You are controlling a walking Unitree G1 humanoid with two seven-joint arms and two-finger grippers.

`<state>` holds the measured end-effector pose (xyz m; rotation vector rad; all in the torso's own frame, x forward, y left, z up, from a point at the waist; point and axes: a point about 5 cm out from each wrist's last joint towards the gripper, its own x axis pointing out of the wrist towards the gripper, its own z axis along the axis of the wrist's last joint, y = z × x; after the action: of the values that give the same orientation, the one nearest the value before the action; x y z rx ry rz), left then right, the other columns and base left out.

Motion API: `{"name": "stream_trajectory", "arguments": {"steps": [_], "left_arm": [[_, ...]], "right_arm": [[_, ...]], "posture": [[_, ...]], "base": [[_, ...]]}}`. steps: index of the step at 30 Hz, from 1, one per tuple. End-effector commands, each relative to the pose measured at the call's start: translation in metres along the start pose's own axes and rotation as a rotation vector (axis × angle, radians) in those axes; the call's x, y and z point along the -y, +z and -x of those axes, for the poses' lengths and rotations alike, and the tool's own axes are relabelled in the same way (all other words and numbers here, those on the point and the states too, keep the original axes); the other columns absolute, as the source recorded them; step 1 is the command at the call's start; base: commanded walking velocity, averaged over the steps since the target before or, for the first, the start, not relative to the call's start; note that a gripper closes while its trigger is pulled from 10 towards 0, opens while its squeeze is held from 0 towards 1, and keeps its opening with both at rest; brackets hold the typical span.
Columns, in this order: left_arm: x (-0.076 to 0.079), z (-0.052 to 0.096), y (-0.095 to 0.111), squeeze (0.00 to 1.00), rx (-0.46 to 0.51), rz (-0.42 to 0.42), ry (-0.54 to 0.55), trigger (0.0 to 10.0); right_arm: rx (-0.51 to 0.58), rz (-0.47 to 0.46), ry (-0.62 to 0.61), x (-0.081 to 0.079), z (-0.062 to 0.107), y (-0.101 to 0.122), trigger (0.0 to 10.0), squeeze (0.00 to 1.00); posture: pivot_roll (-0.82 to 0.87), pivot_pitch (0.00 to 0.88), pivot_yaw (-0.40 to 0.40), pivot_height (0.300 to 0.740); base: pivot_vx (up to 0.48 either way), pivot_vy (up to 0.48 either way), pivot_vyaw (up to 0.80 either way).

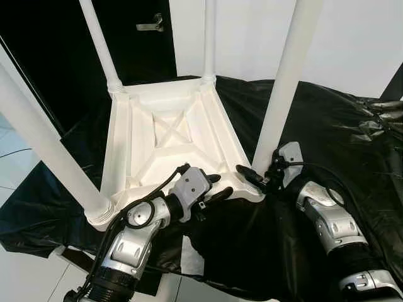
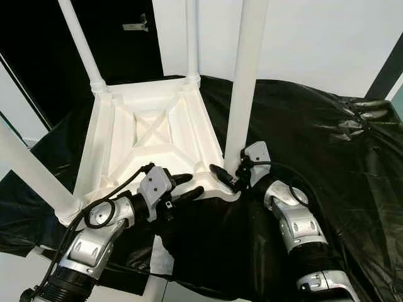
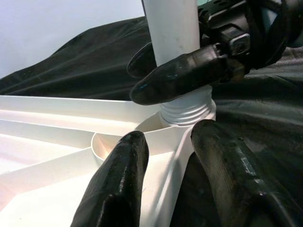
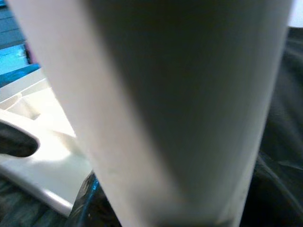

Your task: Building children table

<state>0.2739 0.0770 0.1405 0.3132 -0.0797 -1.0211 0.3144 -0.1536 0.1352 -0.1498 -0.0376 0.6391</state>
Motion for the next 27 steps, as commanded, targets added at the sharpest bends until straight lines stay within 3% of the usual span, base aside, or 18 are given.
{"name": "stream_trajectory", "arguments": {"steps": [1,2,3,8,14,22,27], "left_arm": [[0.001,-0.001,-0.002,0.0,-0.003,0.012,0.013,10.0],[0.002,-0.001,-0.002,0.0,-0.003,0.013,0.013,10.0],[0.003,-0.002,-0.002,0.0,-0.002,0.014,0.011,10.0],[0.004,-0.003,-0.002,0.0,-0.002,0.012,0.006,10.0],[0.003,-0.003,-0.001,0.0,0.001,0.007,0.005,10.0],[0.005,-0.004,-0.001,0.0,0.001,0.007,-0.004,10.0],[0.004,-0.003,-0.001,0.0,0.0,0.005,-0.004,10.0]], "right_arm": [[-0.033,0.001,-0.094,0.003,0.005,-0.007,2.7,0.0],[-0.034,0.009,-0.126,0.0,0.005,-0.007,2.8,0.0],[-0.03,-0.014,-0.173,-0.008,0.005,-0.008,10.0,0.0],[-0.037,-0.022,-0.297,-0.016,0.005,-0.009,10.0,0.0],[-0.077,-0.076,-0.633,-0.024,0.009,-0.016,10.0,0.0],[-0.065,-0.128,-0.645,-0.039,0.002,-0.013,10.0,0.0],[-0.061,-0.118,-0.671,-0.04,0.003,-0.01,10.0,0.0]], "posture": [[-0.03,0.0,-0.004,0.74],[-0.03,0.0,-0.004,0.74],[-0.03,0.0,-0.005,0.74],[-0.03,0.0,-0.007,0.74],[-0.03,0.0,-0.005,0.74],[-0.03,0.0,-0.003,0.74],[-0.03,0.0,-0.004,0.74]], "base": [[0.0,0.0,0.0],[0.0,0.0,0.0],[0.0,0.0,0.0],[0.0,0.0,0.0],[0.0,0.0,0.0],[0.0,0.0,0.0],[0.0,0.0,0.0]]}}
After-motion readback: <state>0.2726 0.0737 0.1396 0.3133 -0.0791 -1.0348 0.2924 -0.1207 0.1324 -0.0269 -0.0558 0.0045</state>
